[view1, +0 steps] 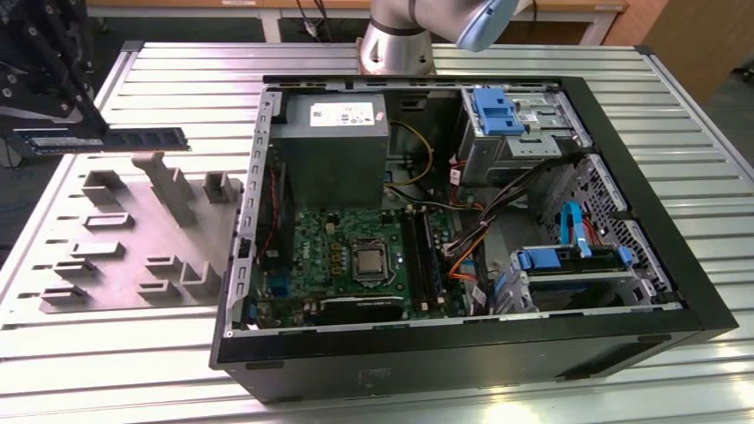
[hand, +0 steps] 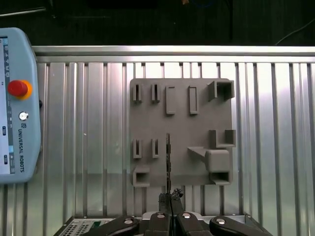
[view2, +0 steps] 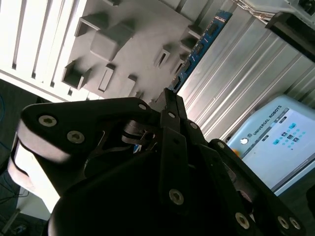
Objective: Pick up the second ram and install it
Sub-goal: 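Pick up the second ram and move it above second insertion slot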
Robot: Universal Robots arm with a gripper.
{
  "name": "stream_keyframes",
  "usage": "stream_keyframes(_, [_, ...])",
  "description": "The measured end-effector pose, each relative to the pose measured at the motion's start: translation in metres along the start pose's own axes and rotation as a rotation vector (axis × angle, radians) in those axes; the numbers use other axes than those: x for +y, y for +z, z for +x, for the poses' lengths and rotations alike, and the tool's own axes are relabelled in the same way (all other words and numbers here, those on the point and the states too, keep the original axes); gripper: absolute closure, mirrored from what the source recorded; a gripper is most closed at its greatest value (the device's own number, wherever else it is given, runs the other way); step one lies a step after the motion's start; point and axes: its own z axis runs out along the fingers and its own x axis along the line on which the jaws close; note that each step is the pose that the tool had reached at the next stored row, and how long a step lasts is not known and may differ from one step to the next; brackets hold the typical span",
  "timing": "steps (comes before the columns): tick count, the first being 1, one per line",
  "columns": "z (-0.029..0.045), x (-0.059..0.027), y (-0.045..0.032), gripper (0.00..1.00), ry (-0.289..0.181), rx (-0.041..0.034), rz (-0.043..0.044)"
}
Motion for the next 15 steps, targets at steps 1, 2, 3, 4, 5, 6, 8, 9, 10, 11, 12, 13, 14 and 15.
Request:
stream_keyframes(1, [-0.0001,-0.0019,-0.0001,0.89,0.0,0.0,0.0])
stream_keyframes(2, [-0.0001,-0.0039,-0.0002,0.89,0.0,0.0,0.0])
stream_keyframes(3, [-0.0002,-0.006,-0.0002,0.89,0.0,0.0,0.0])
stream_keyframes(4, [-0.0002,-0.008,-0.0003,0.89,0.0,0.0,0.0])
stream_keyframes(5, [-0.0003,-0.0102,-0.0004,0.89,0.0,0.0,0.0])
stream_keyframes(6, [-0.0003,-0.0128,-0.0005,0.89,0.0,0.0,0.0001])
stream_keyframes(8, [-0.0004,-0.0172,-0.0008,0.89,0.0,0.0001,0.0])
stream_keyframes(9, [-0.0005,-0.0193,-0.0008,0.89,0.0,0.0001,0.0])
stream_keyframes(10, [-0.0006,-0.0214,-0.0009,0.89,0.0,0.0,0.0])
stream_keyframes(11, [-0.0006,-0.0237,-0.001,0.89,0.0,0.0,0.0])
stream_keyframes(12, [-0.0007,-0.0262,-0.0011,0.89,0.0,0.0,0.0])
stream_keyframes(13, [-0.0008,-0.0289,-0.0012,0.89,0.0,0.0,0.0])
stream_keyframes(14, [-0.0008,-0.0312,-0.0014,0.89,0.0,0.0,0.0])
stream_keyframes(15, [-0.0009,-0.0337,-0.0014,0.89,0.0,0.0,0.0])
